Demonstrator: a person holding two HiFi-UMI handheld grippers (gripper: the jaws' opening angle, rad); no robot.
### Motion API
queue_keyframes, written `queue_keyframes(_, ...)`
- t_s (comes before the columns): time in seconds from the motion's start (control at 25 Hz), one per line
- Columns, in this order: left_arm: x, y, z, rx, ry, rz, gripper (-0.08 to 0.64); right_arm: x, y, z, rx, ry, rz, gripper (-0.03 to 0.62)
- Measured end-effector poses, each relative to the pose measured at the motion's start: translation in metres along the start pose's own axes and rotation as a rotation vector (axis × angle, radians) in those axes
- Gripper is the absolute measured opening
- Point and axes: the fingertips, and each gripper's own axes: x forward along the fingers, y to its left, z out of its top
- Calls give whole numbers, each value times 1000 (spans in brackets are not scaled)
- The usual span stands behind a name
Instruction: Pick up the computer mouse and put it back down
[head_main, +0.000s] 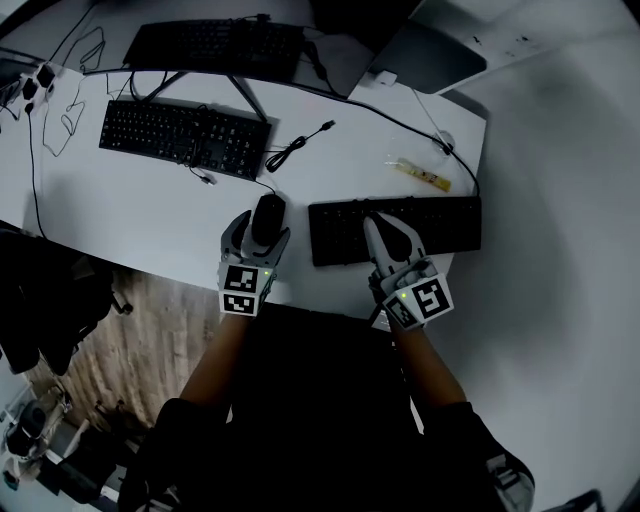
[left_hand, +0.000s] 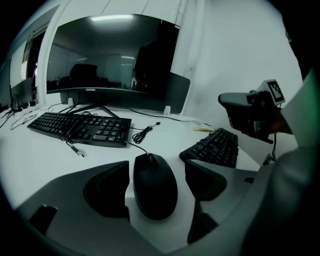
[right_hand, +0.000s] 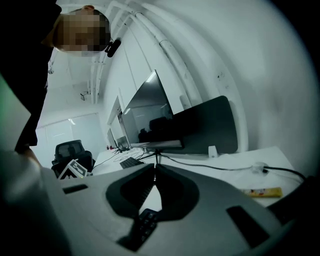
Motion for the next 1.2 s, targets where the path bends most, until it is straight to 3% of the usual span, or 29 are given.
queue_keyframes(0.2,12,6,-9,-33,31,60,327,14,-10,-11,24,34,36,11)
queue_keyframes(0.72,25,11,-20,13,119,136,323,25,-23,-21,58,57,47,11)
queue_keyframes(1.0,25,11,-21,41,128,131,307,27,-21,-21,64,50,43,11)
queue_keyframes(1.2,19,7,-5,49,77,94,305,23,-19,-15,54,36,31,11)
